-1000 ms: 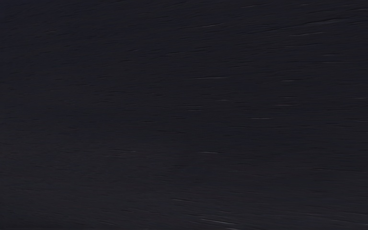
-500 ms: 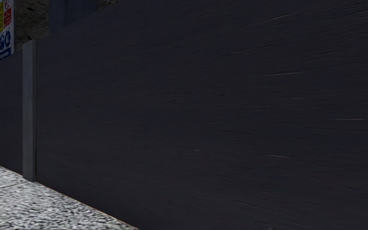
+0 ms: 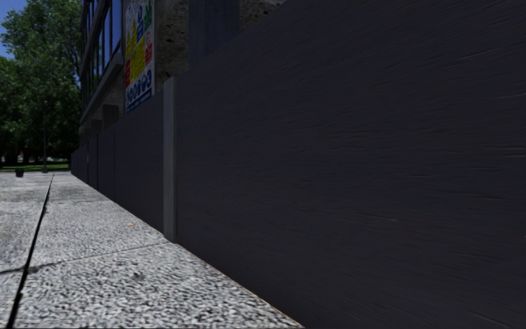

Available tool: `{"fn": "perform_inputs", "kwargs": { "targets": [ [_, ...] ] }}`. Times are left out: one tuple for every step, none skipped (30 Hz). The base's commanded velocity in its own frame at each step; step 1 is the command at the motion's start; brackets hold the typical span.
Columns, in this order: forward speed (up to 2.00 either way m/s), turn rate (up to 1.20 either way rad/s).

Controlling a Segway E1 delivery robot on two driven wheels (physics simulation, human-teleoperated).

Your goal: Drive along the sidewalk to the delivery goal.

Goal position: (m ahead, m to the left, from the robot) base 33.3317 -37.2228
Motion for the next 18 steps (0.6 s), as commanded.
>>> {"fn": "perform_inputs", "kwargs": {
  "targets": [
    [0.00,0.80],
    [0.00,0.80],
    [0.00,0.80],
    [0.00,0.80],
    [0.00,0.80],
    [0.00,0.80],
    [0.00,0.80],
    [0.00,0.80],
    [0.00,0.80],
    [0.00,0.80],
    [0.00,0.80],
    [0.00,0.80],
    [0.00,0.80],
    [0.00,0.80],
    [0.00,0.80],
    [0.00,0.80],
    [0.00,0.80],
    [0.00,0.80]
  ]
}}
